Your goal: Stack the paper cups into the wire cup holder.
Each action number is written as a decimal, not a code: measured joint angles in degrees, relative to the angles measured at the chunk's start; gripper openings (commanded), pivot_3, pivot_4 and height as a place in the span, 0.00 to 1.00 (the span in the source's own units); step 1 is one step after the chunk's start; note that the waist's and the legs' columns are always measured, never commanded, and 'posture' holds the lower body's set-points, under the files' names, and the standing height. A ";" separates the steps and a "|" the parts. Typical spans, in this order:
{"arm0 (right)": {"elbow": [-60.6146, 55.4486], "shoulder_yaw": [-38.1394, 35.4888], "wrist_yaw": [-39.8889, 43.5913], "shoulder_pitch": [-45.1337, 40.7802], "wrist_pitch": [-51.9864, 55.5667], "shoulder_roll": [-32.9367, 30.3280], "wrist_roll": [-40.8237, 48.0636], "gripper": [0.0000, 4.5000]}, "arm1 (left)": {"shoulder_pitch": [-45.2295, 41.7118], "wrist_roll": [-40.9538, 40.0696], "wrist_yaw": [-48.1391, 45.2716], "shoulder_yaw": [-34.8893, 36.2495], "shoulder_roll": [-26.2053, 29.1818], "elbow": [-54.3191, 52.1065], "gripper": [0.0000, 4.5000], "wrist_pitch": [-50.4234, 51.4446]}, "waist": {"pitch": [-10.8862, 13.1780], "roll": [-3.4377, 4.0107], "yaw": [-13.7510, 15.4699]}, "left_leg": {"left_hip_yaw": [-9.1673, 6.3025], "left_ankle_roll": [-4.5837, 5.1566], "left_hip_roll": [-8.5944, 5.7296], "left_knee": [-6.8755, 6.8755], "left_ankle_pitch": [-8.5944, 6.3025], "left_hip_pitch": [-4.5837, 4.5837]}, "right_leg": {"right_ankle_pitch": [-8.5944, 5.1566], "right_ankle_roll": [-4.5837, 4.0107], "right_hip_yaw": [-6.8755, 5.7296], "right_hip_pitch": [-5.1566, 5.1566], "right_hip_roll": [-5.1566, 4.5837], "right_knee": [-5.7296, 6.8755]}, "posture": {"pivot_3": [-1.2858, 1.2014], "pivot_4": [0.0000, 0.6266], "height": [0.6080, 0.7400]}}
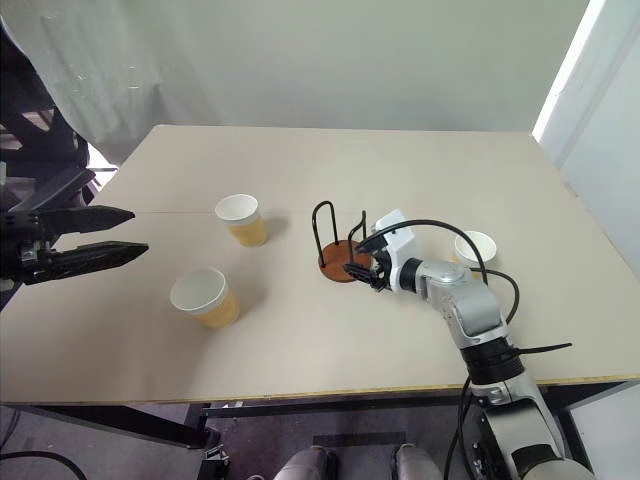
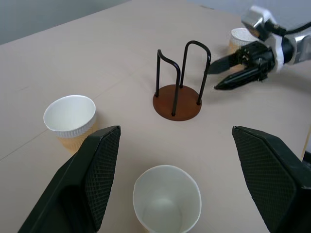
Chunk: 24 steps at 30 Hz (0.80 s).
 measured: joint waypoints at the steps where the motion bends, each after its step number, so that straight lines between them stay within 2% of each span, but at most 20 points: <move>1: 0.59 0.11 -0.19 0.01 -0.45 0.43 -0.54 0.67 | 0.10 -0.02 0.34 0.20 0.00 -0.16 0.87 0.00 | 0.00 0.00 0.00 | 0.00 -0.01 0.00 0.01 0.00 0.00 | 0.00 0.00 0.00 0.01 0.00 0.00 | 0.52 0.24 1.00; 12: 11.03 1.08 -3.43 -0.69 -9.77 6.34 -5.80 0.67 | 1.07 0.04 1.77 0.78 0.00 -0.56 0.87 -0.01 | 0.00 0.00 0.01 | -0.01 -0.12 0.00 0.00 -0.07 -0.03 | -0.02 -0.05 0.00 -0.04 0.01 -0.01 | 0.52 0.24 1.00; 15: 14.76 1.03 -4.35 -2.12 -13.02 7.68 -7.20 0.54 | 1.07 0.04 2.06 0.90 0.00 -0.57 0.88 -0.16 | 0.00 0.00 -0.01 | -0.01 -0.21 0.01 -0.03 -0.13 -0.03 | -0.02 -0.06 0.00 -0.07 0.01 0.00 | 0.52 0.24 1.00; 21: 17.10 0.96 -4.57 -2.93 -16.04 8.41 -8.30 0.06 | 1.07 0.08 2.71 0.90 0.00 -0.57 0.88 -0.32 | 0.00 0.00 0.04 | -0.01 -0.38 0.02 -0.04 -0.23 -0.04 | -0.04 -0.08 -0.01 -0.07 0.02 -0.02 | 0.52 0.24 1.00; 22: 17.14 0.95 -4.52 -2.93 -16.54 8.33 -8.59 0.01 | 1.07 0.08 2.85 0.90 0.00 -0.57 0.88 -0.34 | 0.00 0.00 0.04 | -0.01 -0.38 0.02 -0.04 -0.23 -0.05 | -0.04 -0.08 -0.01 -0.07 0.02 -0.02 | 0.52 0.24 1.00; 24: 16.94 0.88 -3.54 -2.97 -16.91 7.81 -8.58 0.01 | 1.07 0.11 2.90 0.94 0.00 -0.58 0.88 -0.50 | -0.01 -0.02 0.03 | -0.02 -0.41 0.02 -0.04 -0.25 -0.05 | -0.04 -0.08 -0.01 -0.06 0.02 -0.02 | 0.52 0.24 1.00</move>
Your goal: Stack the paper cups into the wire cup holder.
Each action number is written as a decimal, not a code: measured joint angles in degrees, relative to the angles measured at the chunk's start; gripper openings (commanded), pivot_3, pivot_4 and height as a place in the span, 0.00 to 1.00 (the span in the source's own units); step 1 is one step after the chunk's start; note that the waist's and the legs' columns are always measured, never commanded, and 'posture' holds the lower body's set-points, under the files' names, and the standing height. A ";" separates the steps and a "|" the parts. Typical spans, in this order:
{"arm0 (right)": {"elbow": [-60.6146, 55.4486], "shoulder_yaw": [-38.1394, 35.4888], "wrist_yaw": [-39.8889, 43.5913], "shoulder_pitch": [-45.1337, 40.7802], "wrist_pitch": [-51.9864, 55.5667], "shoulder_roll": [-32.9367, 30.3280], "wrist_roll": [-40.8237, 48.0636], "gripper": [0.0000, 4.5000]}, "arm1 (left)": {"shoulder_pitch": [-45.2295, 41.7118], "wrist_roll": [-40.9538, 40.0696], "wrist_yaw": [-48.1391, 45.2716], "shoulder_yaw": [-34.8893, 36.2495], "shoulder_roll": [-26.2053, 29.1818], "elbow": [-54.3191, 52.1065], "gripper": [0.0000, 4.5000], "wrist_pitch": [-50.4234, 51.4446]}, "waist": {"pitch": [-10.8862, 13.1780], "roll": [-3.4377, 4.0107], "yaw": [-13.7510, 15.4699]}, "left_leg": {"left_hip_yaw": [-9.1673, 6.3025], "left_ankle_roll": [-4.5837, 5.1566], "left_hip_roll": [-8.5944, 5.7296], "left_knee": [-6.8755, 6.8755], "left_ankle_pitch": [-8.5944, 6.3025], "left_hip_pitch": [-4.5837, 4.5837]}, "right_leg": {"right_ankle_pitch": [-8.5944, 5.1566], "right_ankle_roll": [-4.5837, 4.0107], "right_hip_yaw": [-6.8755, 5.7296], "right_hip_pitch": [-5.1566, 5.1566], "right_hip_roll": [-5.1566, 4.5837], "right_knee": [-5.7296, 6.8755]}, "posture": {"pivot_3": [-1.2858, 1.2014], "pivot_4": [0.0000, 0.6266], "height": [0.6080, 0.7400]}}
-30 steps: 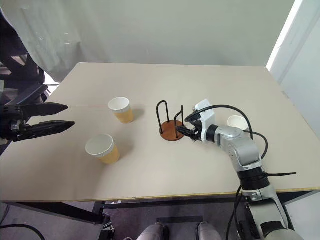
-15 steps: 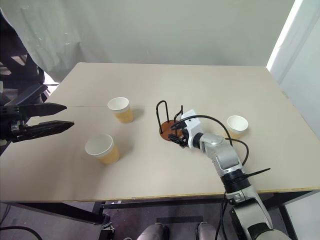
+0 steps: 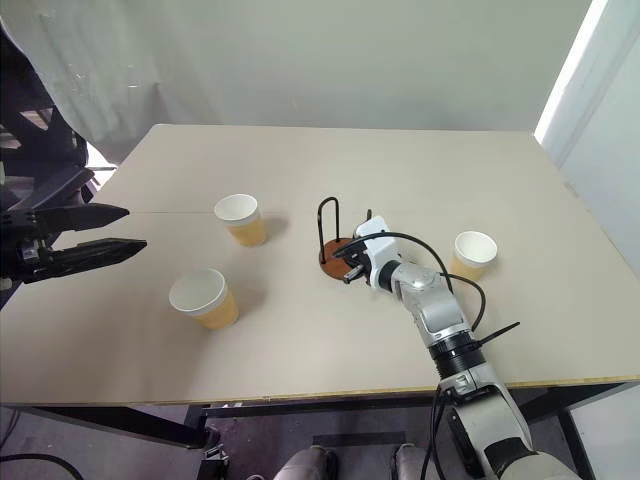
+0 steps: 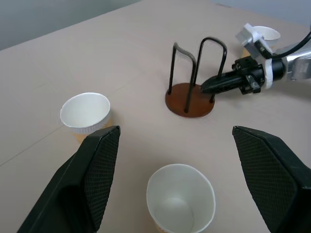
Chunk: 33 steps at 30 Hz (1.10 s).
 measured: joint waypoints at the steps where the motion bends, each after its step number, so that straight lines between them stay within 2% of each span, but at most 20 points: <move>1: -0.50 0.11 1.20 0.38 0.12 -0.45 0.04 0.01 | 0.00 0.02 0.00 0.00 0.00 0.00 0.88 -0.09 | 0.00 0.00 0.02 | 0.00 -0.02 0.00 -0.01 -0.01 -0.01 | 0.00 0.00 0.00 -0.01 0.00 0.00 | 0.52 0.24 1.00; 3: -2.58 0.68 4.10 1.37 0.67 -1.88 0.20 0.01 | 0.00 0.06 0.02 0.00 0.00 0.00 0.88 -0.25 | 0.00 0.00 0.03 | 0.00 -0.03 0.00 0.00 -0.01 -0.02 | 0.00 0.00 -0.01 0.00 0.00 -0.01 | 0.52 0.24 1.00; 9: -18.44 5.70 17.41 9.18 4.87 -10.21 3.93 0.01 | 0.01 0.16 0.03 0.00 0.00 0.11 0.88 -0.66 | -0.02 -0.03 0.04 | 0.01 0.01 0.01 0.03 0.00 -0.03 | 0.00 0.01 -0.02 0.07 0.02 -0.05 | 0.52 0.24 1.00; 12: -23.87 7.49 20.89 11.57 6.47 -13.01 4.84 0.01 | -0.19 0.19 0.02 -0.16 0.00 0.25 0.88 -1.15 | -0.02 -0.04 0.02 | 0.00 0.02 0.06 0.06 0.08 0.01 | 0.01 0.02 -0.01 0.09 0.06 -0.04 | 0.52 0.24 1.00; 21: -30.03 7.64 22.46 14.41 9.00 -15.74 5.77 0.01 | -2.53 0.72 -0.18 -2.90 0.00 2.15 0.88 -2.24 | -0.03 -0.06 -0.04 | -0.01 0.05 0.08 0.05 0.34 0.06 | 0.11 -0.13 -0.01 0.09 0.08 0.01 | 0.52 0.24 1.00; 33: -31.11 7.64 18.27 15.64 9.89 -15.75 4.56 0.01 | -4.48 1.20 -1.32 -4.91 0.00 3.55 0.88 -2.72 | -0.04 -0.07 -0.03 | -0.01 0.09 0.09 0.02 0.37 0.05 | 0.11 -0.13 0.00 0.07 0.11 -0.01 | 0.52 0.24 1.00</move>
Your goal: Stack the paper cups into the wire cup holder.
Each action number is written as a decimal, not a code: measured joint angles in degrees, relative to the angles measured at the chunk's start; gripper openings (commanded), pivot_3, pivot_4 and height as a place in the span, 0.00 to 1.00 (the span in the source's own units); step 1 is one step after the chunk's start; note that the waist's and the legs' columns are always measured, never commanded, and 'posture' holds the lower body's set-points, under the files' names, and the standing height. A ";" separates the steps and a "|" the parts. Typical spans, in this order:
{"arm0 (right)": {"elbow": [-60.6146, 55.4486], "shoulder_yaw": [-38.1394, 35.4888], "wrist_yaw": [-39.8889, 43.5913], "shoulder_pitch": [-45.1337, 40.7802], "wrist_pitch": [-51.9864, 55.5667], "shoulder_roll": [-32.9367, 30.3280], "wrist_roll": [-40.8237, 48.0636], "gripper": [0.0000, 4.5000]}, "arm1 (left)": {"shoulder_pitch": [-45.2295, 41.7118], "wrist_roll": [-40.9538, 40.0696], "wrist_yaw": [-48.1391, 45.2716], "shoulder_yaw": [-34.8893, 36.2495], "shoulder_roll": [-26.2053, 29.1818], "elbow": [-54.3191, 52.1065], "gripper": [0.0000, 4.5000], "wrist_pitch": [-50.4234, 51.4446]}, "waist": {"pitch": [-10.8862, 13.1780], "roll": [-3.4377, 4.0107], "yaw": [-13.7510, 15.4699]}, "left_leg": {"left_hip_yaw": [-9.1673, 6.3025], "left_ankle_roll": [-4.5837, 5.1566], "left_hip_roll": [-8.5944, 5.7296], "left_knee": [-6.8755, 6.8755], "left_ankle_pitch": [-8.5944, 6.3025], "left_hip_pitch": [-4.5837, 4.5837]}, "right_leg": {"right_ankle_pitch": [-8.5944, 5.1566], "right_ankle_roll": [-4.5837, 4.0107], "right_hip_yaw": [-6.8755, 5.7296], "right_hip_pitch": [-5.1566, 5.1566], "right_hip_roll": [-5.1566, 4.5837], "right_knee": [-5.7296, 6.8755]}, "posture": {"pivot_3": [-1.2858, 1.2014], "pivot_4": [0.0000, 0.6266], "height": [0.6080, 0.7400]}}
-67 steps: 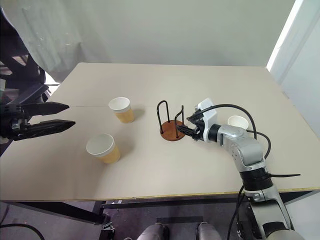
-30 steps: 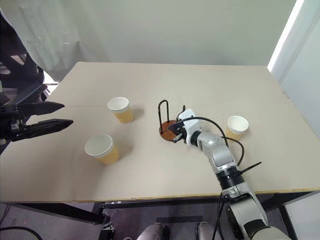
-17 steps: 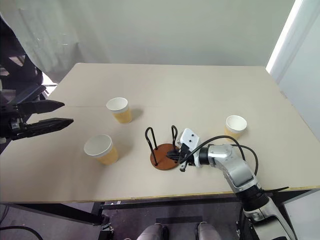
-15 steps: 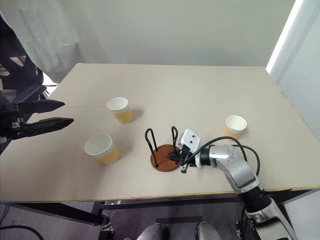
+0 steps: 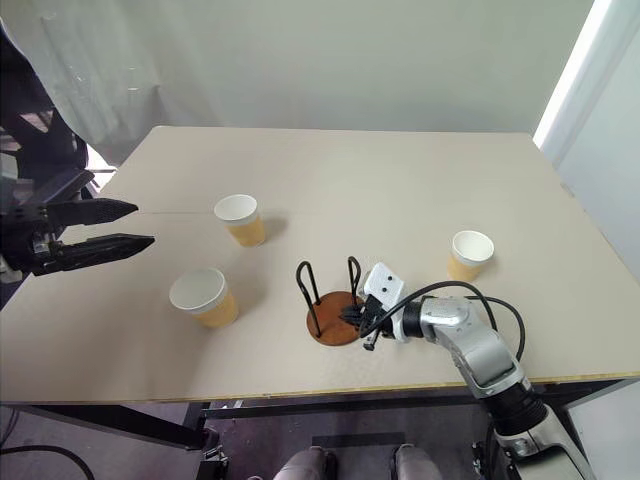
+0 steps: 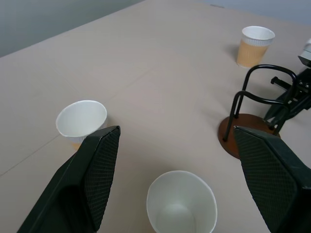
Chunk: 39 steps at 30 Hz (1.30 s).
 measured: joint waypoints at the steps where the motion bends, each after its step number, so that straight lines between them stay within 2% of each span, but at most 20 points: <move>1: -0.08 0.00 -0.30 0.04 0.11 0.03 0.00 0.01 | -0.05 0.02 -0.02 0.00 0.00 0.13 0.88 -0.04 | 0.00 0.00 0.01 | 0.00 0.00 0.00 0.00 0.00 0.00 | 0.00 0.00 0.00 0.00 0.00 0.00 | 0.52 0.24 1.00; 24: -2.32 -0.07 -3.83 1.10 2.83 0.11 0.10 0.01 | -1.57 0.37 -0.95 -1.39 0.00 1.57 0.88 -1.00 | -0.02 -0.04 0.03 | -0.01 -0.04 0.00 0.00 -0.02 0.00 | 0.00 0.00 0.02 0.01 0.01 0.00 | 0.52 0.24 1.00; 29: -1.95 -0.10 -4.13 1.32 4.30 -0.03 0.04 0.33 | -2.13 1.31 -1.06 -1.93 0.00 2.30 0.88 -1.18 | -0.04 -0.07 0.05 | -0.01 -0.04 0.00 0.00 -0.02 -0.01 | 0.00 0.00 0.02 0.00 0.01 -0.01 | 0.52 0.24 1.00; 37: -1.98 -0.10 -3.96 1.35 4.61 -0.89 0.04 0.96 | -2.54 1.68 -1.26 -1.98 0.00 2.43 0.88 -1.25 | -0.04 -0.07 0.06 | -0.01 -0.04 0.02 -0.04 -0.03 -0.02 | 0.00 0.00 0.02 -0.02 0.03 -0.03 | 0.52 0.24 1.00; 39: -2.06 -0.10 -3.49 1.34 4.68 -2.05 0.08 1.00 | -2.64 1.84 -1.30 -2.00 0.00 2.83 0.88 -1.28 | -0.04 -0.07 0.07 | -0.01 -0.04 0.02 -0.03 -0.03 -0.02 | 0.00 0.00 0.02 -0.02 0.03 -0.04 | 0.52 0.24 1.00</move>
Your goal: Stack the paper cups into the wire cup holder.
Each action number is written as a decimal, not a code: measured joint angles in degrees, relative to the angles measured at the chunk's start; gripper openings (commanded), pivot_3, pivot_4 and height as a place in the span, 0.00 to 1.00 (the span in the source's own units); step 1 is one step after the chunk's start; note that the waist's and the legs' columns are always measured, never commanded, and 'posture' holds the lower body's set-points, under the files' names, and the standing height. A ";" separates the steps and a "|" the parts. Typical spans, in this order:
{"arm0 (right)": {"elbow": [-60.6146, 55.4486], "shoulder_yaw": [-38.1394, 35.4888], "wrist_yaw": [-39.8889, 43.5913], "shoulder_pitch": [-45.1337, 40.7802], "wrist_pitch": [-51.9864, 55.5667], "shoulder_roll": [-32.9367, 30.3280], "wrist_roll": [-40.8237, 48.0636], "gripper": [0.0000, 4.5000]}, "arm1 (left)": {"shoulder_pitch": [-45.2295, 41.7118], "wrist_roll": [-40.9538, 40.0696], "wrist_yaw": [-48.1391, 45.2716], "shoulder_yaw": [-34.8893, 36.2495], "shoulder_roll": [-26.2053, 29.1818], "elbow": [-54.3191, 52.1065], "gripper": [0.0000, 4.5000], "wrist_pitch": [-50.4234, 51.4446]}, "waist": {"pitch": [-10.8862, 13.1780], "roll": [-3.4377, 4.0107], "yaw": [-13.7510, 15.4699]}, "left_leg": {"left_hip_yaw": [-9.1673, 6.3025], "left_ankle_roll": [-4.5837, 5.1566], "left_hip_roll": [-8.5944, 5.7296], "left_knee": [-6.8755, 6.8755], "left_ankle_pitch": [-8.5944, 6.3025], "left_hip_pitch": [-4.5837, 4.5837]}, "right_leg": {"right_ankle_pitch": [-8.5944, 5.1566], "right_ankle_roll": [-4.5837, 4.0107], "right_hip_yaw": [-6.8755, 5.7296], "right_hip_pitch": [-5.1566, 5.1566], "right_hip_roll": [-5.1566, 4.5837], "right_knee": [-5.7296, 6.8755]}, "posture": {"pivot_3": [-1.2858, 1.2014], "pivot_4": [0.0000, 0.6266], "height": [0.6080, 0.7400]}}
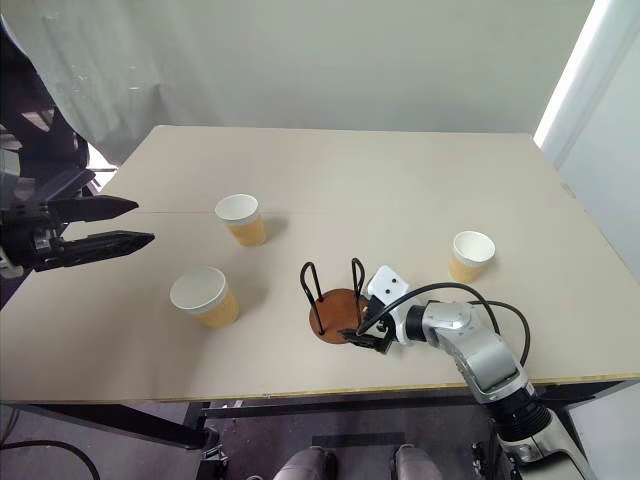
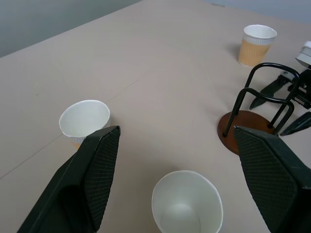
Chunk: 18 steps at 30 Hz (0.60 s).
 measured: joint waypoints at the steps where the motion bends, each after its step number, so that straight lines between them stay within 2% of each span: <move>1: -0.31 0.06 1.20 -0.02 0.20 -1.53 0.10 1.00 | -0.26 0.11 -0.02 -0.11 0.00 0.36 0.88 -0.03 | 0.00 0.00 0.04 | 0.00 0.00 0.00 0.01 0.00 -0.02 | 0.00 0.00 0.00 0.00 0.00 -0.01 | 0.52 0.24 1.00; 4: -1.89 0.05 7.54 -0.80 1.25 -10.88 1.20 1.00 | -0.88 0.46 -0.45 -0.29 0.10 0.87 0.88 -0.21 | 0.00 -0.01 0.38 | 0.01 -0.24 -0.04 0.04 -0.15 -0.11 | 0.00 0.00 0.03 0.01 -0.02 -0.09 | 0.52 0.24 1.00; 8: -5.58 -2.19 20.55 -2.77 1.49 -26.94 4.48 1.00 | -1.99 0.67 -1.22 -0.74 0.24 1.32 0.88 -0.64 | -0.01 -0.06 0.57 | 0.01 -0.58 -0.04 0.02 -0.36 -0.16 | -0.02 0.02 0.07 -0.01 -0.01 -0.11 | 0.52 0.24 1.00; 11: -5.66 -5.79 27.53 -6.07 -0.61 -34.71 5.83 1.00 | -2.52 0.69 -1.81 -0.99 0.26 1.36 0.88 -0.69 | 0.00 -0.06 0.50 | 0.01 -0.50 -0.01 -0.05 -0.30 -0.10 | -0.04 0.02 0.08 -0.03 0.03 -0.09 | 0.52 0.24 1.00; 15: -2.84 -7.78 32.83 -11.48 -4.00 -40.06 5.45 1.00 | -2.35 0.56 -2.55 -1.16 0.27 0.79 0.88 -0.51 | -0.01 -0.07 0.12 | 0.01 -0.02 0.12 -0.11 -0.01 -0.04 | -0.07 -0.01 0.12 -0.04 0.16 -0.09 | 0.52 0.24 1.00; 18: 2.67 -7.47 33.94 -17.21 -7.29 -40.49 2.56 1.00 | -0.78 -0.51 -2.90 -1.22 0.16 -2.89 0.88 1.24 | 0.00 -0.06 0.04 | 0.01 0.02 0.14 -0.10 0.01 -0.05 | -0.06 -0.01 0.14 -0.06 0.18 -0.08 | 0.52 0.24 1.00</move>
